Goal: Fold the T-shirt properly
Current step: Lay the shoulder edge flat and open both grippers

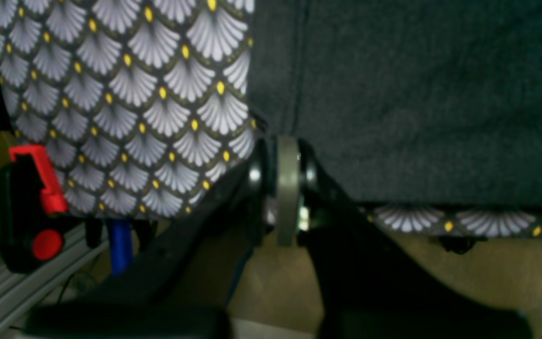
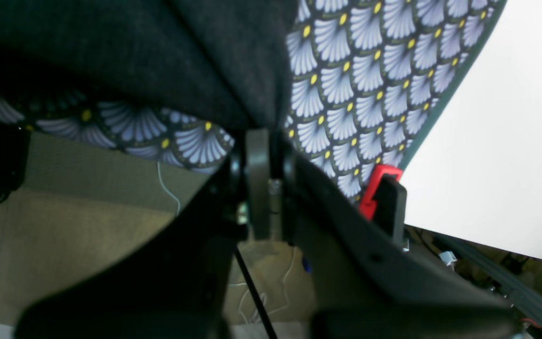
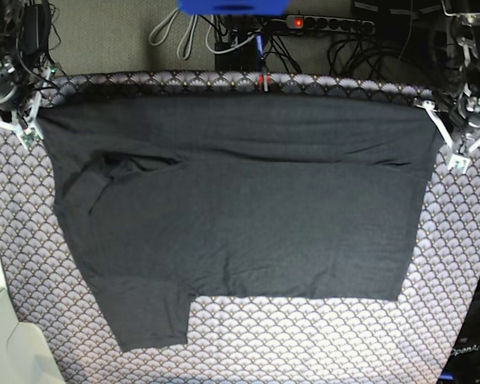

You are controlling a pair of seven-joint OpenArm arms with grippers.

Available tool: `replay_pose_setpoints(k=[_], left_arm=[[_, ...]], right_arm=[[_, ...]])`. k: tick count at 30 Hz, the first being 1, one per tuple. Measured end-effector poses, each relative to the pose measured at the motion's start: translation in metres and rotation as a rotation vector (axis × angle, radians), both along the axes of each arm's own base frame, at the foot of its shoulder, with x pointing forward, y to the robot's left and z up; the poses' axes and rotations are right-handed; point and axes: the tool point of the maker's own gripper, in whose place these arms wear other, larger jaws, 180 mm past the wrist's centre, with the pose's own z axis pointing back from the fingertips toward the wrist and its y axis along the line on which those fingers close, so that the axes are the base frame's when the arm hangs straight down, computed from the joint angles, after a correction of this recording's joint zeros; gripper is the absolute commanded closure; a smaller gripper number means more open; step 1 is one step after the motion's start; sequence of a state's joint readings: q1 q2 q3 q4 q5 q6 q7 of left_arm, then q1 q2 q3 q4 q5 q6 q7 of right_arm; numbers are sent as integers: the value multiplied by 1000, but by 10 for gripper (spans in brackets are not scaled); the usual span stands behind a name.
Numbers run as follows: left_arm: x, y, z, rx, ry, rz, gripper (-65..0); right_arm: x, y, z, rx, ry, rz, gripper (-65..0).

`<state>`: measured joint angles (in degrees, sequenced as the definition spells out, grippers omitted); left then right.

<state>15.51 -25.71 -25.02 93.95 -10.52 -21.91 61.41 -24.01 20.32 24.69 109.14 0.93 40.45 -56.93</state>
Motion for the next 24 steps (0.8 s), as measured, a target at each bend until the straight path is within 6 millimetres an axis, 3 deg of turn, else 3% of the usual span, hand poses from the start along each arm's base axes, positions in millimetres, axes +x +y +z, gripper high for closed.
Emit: replay_pose_setpoints(k=[10, 15, 18, 22, 24], left_arm=[[-20, 4, -26, -41, 67, 43, -13], [-20, 6, -28, -43, 71, 49, -15], [-19, 6, -28, -43, 69, 49, -42], [-20, 8, -28, -32, 71, 54, -196], [-20, 10, -27, -25, 70, 59, -241]], right_arm=[[-9, 8, -8, 28, 11, 1, -7], [-9, 7, -7, 23, 11, 2, -13], [-9, 7, -7, 24, 12, 1, -77], [-11, 5, -8, 14, 20, -2, -221], [-11, 5, -7, 13, 20, -3, -283]])
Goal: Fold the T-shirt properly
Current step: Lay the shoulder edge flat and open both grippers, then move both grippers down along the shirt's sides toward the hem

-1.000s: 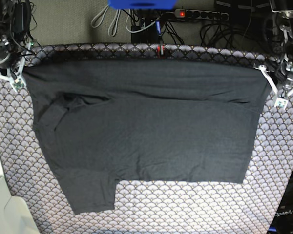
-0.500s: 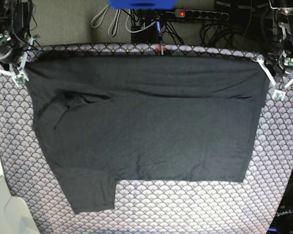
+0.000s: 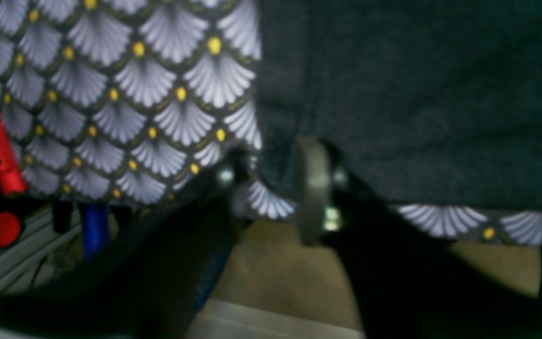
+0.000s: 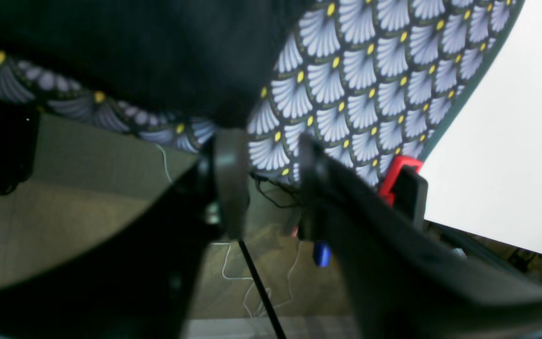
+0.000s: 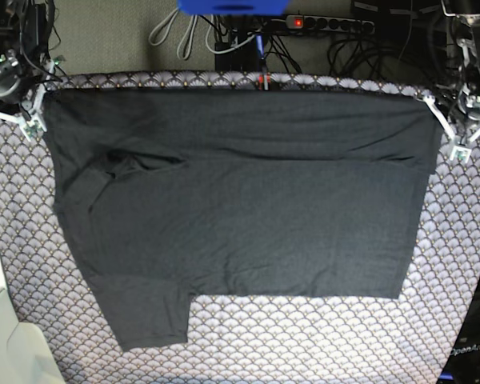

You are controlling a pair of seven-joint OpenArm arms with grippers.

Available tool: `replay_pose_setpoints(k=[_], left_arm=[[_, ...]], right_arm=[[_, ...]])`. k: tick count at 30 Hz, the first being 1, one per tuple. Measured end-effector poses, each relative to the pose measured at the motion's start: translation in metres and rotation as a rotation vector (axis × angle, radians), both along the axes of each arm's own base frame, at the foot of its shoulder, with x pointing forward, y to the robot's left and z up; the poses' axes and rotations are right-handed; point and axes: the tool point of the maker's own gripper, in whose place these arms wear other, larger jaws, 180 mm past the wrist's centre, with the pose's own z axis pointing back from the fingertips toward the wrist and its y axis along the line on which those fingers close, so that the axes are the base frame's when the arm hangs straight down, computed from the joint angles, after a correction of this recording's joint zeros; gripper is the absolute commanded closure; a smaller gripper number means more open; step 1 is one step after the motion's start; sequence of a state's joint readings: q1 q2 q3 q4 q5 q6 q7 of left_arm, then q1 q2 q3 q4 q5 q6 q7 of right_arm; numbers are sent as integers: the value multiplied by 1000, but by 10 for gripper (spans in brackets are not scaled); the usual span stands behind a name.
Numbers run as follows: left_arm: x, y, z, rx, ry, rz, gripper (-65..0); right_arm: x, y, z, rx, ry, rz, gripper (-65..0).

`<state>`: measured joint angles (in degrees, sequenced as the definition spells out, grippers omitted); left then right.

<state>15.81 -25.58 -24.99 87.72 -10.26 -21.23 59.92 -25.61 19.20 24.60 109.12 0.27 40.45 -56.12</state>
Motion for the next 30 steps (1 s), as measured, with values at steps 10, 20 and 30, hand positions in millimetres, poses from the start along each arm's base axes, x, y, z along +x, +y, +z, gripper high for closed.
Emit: replay_pose_setpoints(k=[10, 20, 30], left_arm=[[1, 3, 2, 0, -9, 11, -246], [10, 45, 43, 31, -152, 180, -247], [46, 56, 102, 91, -335, 190, -247]], right_arm=[[-6, -19, 8, -27, -13, -53, -334], [34, -38, 39, -48, -161, -115, -335], [92, -41, 81, -51, -335, -122, -336]])
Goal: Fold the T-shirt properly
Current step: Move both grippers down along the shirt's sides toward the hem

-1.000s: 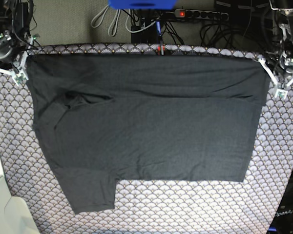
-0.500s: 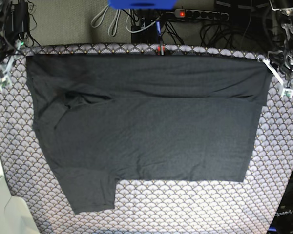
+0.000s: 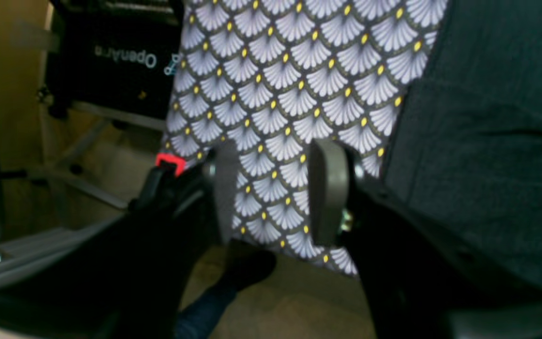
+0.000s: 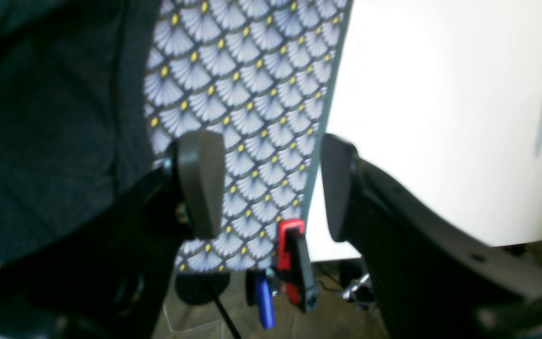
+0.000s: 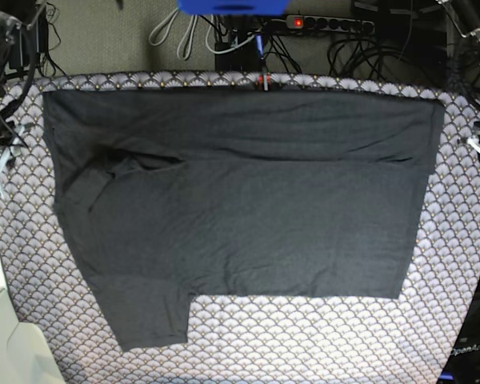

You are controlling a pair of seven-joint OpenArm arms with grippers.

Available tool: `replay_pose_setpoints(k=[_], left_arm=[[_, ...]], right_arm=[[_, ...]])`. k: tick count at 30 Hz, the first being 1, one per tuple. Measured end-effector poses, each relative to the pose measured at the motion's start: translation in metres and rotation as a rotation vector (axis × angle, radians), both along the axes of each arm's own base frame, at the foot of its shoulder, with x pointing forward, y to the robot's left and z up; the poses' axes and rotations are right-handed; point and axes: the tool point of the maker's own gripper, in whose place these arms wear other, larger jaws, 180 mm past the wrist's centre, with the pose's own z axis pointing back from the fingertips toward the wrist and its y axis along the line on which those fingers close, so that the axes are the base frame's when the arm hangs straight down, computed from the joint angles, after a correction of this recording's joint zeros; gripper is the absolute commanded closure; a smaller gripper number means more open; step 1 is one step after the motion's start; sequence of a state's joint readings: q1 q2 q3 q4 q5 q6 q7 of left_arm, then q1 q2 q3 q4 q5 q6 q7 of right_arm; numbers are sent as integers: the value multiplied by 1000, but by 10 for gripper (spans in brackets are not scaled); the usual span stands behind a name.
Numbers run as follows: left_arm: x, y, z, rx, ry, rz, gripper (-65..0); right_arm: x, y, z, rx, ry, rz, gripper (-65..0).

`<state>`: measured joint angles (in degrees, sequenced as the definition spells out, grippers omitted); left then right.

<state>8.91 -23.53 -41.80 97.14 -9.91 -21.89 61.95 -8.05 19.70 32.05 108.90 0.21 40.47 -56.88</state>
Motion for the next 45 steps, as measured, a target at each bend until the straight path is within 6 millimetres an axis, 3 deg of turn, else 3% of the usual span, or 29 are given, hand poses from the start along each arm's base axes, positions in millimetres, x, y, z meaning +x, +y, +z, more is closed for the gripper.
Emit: replay_pose_setpoints(k=[3, 5, 10, 14, 16, 19, 24, 26, 30, 36, 41, 45], left_arm=[[3, 1, 1, -6, -12, 8, -247], [11, 2, 6, -11, -26, 28, -247], [56, -5, 30, -60, -168, 28, -247], [106, 5, 39, -141, -287, 60, -245], [134, 5, 37, -168, -332, 43, -245], [172, 8, 18, -154, -336, 57, -245], [221, -19, -11, -205, -386, 24, -243], [229, -17, -13, -214, -415, 52, -243], [238, -2, 0, -178, -519, 100, -242], [249, -45, -16, -234, -534, 43, -242], [250, -39, -10, -220, -555, 56, -242], [244, -40, -22, -237, -490, 70, -242]], right_arm=[[33, 2, 7, 10, -35, 30, -336], [58, 7, -3, 67, -29, 56, -336], [106, 12, -36, 180, 51, 59, -336], [150, 27, -31, 238, 30, 103, -336], [169, 35, -25, 278, -4, 126, -336], [185, 44, -26, 280, 8, 159, -336], [205, 66, -34, 357, -13, 208, -336], [209, 67, -40, 380, -25, 208, -336], [218, 81, -52, 472, -97, 205, -336], [225, 69, -67, 523, -205, 103, -336], [235, 55, -65, 545, -270, 45, -337], [236, 59, -75, 584, -279, 17, -337]])
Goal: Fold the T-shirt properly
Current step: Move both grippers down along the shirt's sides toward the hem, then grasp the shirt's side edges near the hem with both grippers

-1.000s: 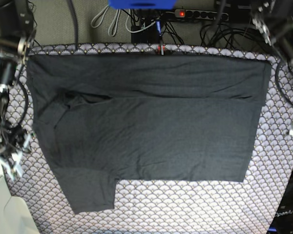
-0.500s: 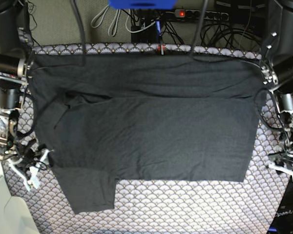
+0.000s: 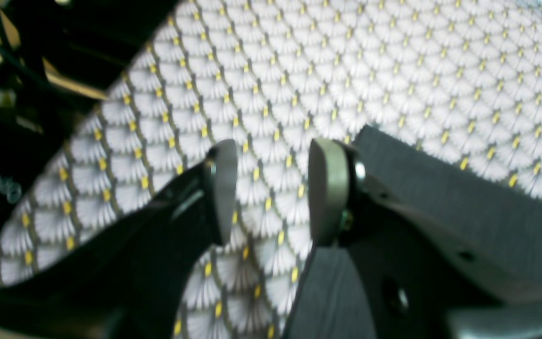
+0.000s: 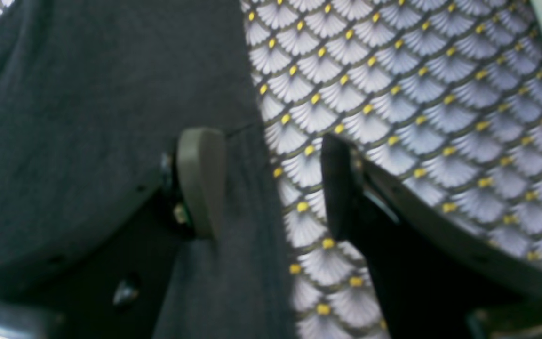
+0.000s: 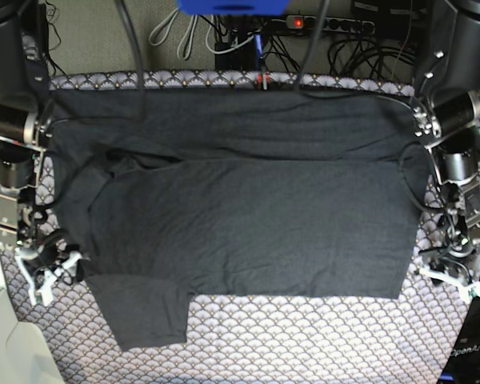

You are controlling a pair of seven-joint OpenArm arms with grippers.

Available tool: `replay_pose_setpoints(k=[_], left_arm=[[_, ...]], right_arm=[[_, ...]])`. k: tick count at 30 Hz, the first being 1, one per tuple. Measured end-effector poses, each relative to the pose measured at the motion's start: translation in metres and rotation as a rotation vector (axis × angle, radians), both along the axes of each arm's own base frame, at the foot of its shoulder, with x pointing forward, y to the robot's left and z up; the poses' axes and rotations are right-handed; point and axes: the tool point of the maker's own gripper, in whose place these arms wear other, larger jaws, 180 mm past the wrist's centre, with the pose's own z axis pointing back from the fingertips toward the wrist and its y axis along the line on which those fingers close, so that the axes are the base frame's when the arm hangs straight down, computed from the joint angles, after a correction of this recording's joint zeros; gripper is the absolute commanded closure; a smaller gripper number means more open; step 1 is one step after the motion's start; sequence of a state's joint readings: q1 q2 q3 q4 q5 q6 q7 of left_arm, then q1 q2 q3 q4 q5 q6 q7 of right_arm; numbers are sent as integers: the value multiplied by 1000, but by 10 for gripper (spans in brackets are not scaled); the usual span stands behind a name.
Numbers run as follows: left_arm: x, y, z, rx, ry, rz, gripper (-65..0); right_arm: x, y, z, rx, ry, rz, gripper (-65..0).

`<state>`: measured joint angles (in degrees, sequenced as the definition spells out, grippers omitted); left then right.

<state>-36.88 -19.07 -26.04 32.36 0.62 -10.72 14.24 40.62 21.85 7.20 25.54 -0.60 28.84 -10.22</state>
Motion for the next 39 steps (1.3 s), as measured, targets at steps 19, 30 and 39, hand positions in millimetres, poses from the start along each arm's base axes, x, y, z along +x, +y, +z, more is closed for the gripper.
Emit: replay_pose_setpoints(k=[19, 30, 39], left_arm=[[-31, -14, -18, 43, 39, -48, -242], [-30, -11, -15, 45, 33, -44, -242], [-31, -11, -15, 46, 34, -43, -243]], right_arm=[[-21, -11, -33, -37, 60, -104, -337], [-34, -8, -49, -23, 75, -109, -330], [-36, -2, -53, -13, 72, -104, -125]])
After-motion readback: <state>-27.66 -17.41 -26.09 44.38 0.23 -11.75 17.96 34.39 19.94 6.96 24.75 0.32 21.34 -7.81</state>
